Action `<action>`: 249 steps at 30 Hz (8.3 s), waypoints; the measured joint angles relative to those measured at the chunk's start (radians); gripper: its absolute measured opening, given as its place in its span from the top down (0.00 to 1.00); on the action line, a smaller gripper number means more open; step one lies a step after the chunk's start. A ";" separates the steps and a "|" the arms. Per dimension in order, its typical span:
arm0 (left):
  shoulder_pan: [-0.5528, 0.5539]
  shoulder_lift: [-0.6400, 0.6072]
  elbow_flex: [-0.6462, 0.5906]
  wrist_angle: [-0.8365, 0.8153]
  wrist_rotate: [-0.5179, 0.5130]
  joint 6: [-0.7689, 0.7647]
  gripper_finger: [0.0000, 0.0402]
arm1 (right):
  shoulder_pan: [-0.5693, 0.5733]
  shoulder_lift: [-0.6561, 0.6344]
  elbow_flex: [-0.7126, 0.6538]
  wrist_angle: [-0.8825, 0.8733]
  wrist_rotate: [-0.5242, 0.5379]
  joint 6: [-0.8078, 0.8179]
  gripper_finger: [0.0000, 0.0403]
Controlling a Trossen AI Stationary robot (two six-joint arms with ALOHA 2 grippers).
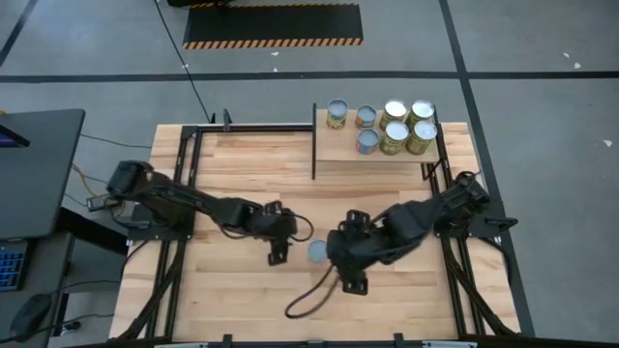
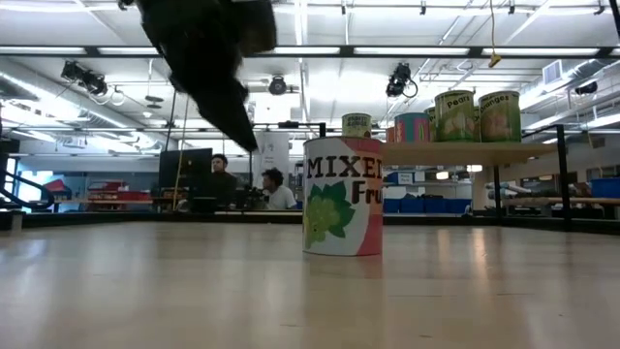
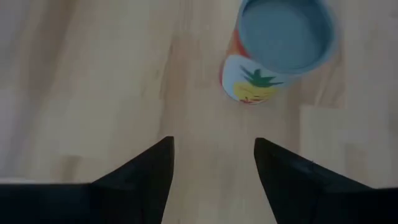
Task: Pick and place cans onto a shelf
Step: Put the small canned mixed fruits on the shelf, then adjust the cans on the shelf, then return to Home Position
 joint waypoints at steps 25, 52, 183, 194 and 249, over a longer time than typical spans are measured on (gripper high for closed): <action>0.008 -0.533 0.000 -0.501 -0.329 -0.041 0.43 | -0.166 0.001 -0.571 0.634 -0.157 -0.480 0.01; 0.076 -0.522 0.000 -0.376 -0.418 -0.026 0.49 | -0.240 0.002 -0.869 0.944 -0.202 -0.486 0.06; 0.360 -0.675 0.000 -0.010 -0.217 0.195 0.52 | -1.002 -0.078 -0.124 0.216 -0.357 -0.563 0.99; 0.359 -0.735 0.000 0.005 -0.169 0.157 0.52 | -0.995 -0.017 -0.125 0.138 -0.291 -0.571 0.99; 0.387 -0.842 0.000 -0.037 0.100 0.136 0.96 | -0.623 -0.497 -0.557 0.941 -0.349 -0.512 0.99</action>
